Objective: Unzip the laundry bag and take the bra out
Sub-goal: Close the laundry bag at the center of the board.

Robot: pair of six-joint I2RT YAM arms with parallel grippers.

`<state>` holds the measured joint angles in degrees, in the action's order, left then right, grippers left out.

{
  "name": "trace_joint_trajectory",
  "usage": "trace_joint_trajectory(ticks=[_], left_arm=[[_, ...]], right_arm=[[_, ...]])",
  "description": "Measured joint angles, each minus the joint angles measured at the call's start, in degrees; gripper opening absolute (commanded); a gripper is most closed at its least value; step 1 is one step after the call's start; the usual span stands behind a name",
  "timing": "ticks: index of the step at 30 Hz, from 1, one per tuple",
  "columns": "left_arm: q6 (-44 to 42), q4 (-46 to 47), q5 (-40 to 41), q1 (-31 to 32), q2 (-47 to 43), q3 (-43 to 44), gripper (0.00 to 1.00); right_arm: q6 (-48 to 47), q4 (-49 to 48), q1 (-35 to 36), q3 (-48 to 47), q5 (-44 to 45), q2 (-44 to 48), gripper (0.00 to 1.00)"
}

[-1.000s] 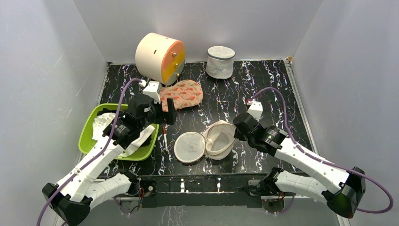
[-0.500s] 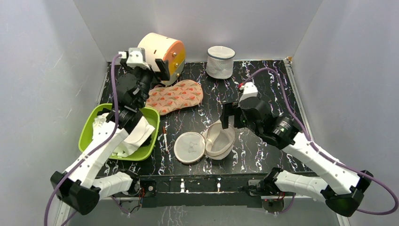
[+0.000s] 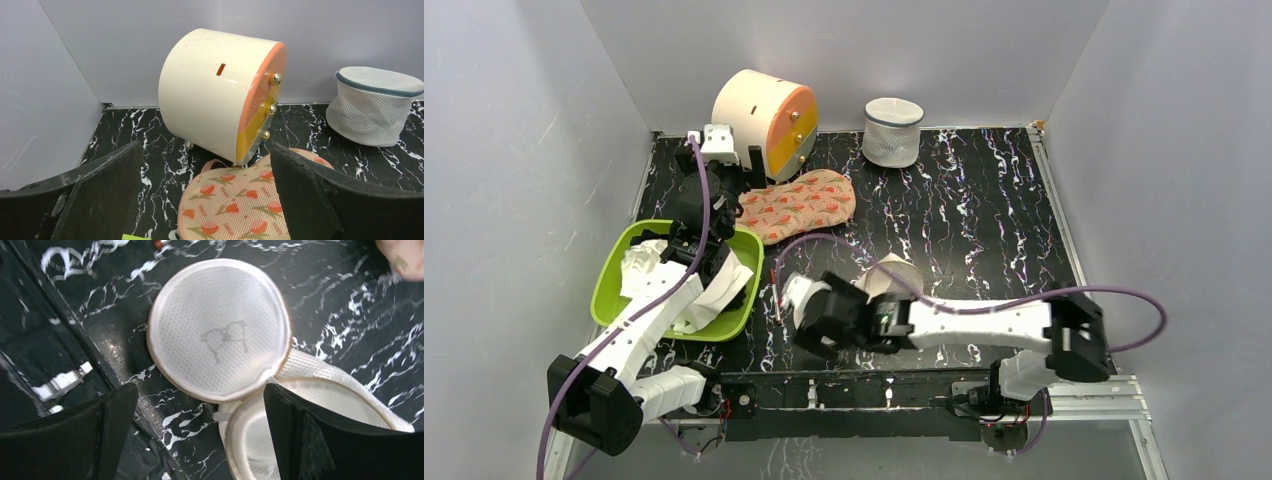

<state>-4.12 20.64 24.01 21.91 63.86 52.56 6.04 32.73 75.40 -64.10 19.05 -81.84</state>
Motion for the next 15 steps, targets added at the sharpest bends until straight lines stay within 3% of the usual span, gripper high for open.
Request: trace_joint_trajectory(ticks=[1, 5, 9, 12, 14, 15], left_arm=[[-0.6, 0.4, 0.0, 0.0, 0.1, -0.1, 0.98], [-2.0, 2.5, -0.4, -0.1, 0.4, -0.1, 0.98], [-2.5, 2.7, -0.7, -0.1, 0.6, -0.1, 0.98], [-2.8, 3.0, -0.7, -0.1, 0.6, -0.1, 0.98], [-2.8, 2.9, -0.7, -0.1, 0.6, -0.1, 0.98], [-2.8, 2.9, -0.7, -0.1, 0.6, -0.1, 0.98]], right_arm=[[-2.3, -0.9, 1.9, 0.0, 1.7, -2.6, 0.97], [-14.1, -4.8, 10.2, -0.6, 9.8, -13.7, 0.75], [-19.6, -4.4, 11.8, -8.5, 15.0, -28.1, 0.74], [-20.7, -4.6, 13.4, -8.5, 20.2, -29.6, 0.72], [-20.7, -5.3, 13.9, -8.5, 23.2, -30.9, 0.61], [-20.9, -5.6, 14.0, -8.7, 26.8, -32.0, 0.40]])
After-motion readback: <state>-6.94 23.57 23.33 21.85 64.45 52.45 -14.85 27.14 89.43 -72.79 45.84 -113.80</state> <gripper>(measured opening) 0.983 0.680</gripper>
